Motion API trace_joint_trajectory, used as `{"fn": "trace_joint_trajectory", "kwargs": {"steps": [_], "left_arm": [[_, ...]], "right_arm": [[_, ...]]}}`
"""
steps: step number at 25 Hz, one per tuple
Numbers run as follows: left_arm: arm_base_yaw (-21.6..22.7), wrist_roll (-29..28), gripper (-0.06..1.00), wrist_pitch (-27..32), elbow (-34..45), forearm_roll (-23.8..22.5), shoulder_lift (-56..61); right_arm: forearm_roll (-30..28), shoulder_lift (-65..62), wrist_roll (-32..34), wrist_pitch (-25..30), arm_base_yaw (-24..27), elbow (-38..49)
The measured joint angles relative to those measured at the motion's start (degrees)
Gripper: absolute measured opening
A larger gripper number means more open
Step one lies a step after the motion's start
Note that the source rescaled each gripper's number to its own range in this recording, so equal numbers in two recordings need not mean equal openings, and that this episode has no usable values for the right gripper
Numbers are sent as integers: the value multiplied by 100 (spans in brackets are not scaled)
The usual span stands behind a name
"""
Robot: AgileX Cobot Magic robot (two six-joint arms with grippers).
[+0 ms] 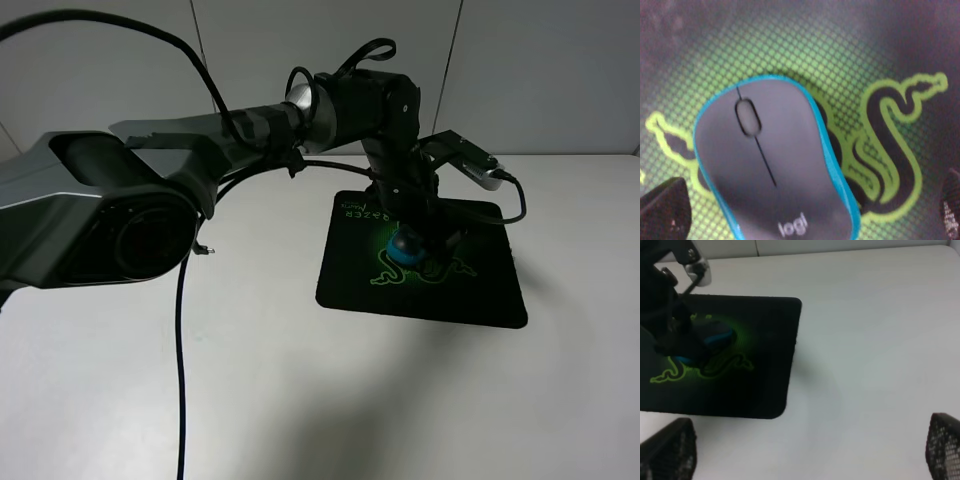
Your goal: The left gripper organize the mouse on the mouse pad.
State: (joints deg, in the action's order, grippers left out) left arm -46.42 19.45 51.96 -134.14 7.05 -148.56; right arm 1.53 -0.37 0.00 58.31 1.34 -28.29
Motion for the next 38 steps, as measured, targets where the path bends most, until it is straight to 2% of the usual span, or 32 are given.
{"fn": "trace_joint_trajectory", "kwargs": {"steps": [12, 24, 31, 38], "left_arm": [[0, -501, 100, 1537, -198, -550, 670], [17, -777, 100, 1557, -43, -540, 1428], [24, -821, 100, 1557, 1195, -497, 2515], [24, -821, 100, 1552, 3054, -517, 4047]], "right_arm": [[0, 0, 0, 0, 0, 0], [0, 0, 0, 0, 0, 0], [0, 0, 0, 0, 0, 0], [0, 0, 0, 0, 0, 0]]}}
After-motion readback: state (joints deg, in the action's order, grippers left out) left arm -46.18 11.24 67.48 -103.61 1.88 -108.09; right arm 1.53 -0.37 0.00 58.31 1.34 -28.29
